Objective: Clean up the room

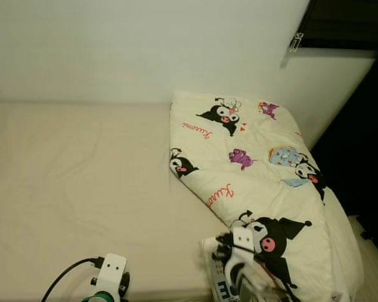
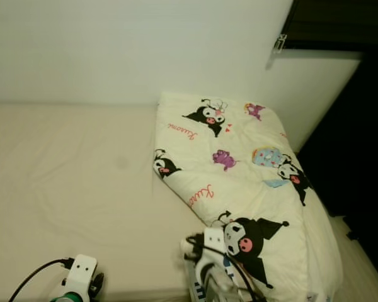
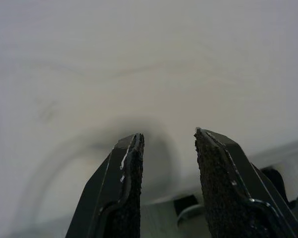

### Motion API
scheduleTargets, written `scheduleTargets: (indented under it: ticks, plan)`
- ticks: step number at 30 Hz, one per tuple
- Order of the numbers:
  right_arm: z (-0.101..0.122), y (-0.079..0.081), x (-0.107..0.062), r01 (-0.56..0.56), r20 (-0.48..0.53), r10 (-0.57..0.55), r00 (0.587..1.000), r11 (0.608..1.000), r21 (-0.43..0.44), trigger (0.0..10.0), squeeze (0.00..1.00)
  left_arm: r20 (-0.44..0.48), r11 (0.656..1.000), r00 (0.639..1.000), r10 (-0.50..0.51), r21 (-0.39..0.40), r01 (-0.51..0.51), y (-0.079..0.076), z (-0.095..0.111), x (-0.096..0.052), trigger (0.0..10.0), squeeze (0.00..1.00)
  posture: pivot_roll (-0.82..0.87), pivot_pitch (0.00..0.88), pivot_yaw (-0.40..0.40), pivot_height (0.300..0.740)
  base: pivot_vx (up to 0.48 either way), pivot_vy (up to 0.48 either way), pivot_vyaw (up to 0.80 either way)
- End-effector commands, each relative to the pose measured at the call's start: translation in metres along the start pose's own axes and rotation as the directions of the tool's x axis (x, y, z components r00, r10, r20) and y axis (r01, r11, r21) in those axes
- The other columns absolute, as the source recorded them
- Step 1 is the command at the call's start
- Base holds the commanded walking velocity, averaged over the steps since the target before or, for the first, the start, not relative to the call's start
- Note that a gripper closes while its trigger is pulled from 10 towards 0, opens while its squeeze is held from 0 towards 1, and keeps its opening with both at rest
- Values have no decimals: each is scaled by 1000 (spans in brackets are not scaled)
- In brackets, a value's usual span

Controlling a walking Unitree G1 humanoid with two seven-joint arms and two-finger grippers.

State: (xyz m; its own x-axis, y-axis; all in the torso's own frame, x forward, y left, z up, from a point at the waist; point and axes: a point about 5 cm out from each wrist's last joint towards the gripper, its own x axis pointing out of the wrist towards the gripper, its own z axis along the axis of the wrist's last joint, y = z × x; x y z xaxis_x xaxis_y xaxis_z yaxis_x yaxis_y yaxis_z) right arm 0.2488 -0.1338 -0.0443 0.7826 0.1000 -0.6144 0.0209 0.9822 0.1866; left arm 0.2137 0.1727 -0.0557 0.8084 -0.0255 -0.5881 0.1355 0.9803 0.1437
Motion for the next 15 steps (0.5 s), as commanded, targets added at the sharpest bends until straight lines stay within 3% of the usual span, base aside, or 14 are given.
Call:
scheduleTargets:
  ticks: [1,4,9,15]
  plan:
    - [16,4,1,-65,81,87,993,966,-250,10000,0,-9,1000,1000,6,2,-6,0,-6,-3,10000,0,91,0,19,689,0,0,0]
    - [8,-2,-1,-35,68,50,996,979,-203,10000,0,-3,1000,1000,10,-3,-10,1,-6,-3,10000,0,87,0,24,689,0,0,0]
    - [-26,-19,-12,48,-30,-51,998,995,-83,10000,0,7,1000,1000,-7,7,7,-3,-4,-2,10000,0,77,0,36,689,0,0,0]
    - [-38,-22,-17,68,-72,-74,995,995,-75,10000,0,-1,1000,1000,-14,26,14,-6,-4,-1,10000,0,73,0,41,689,0,0,0]
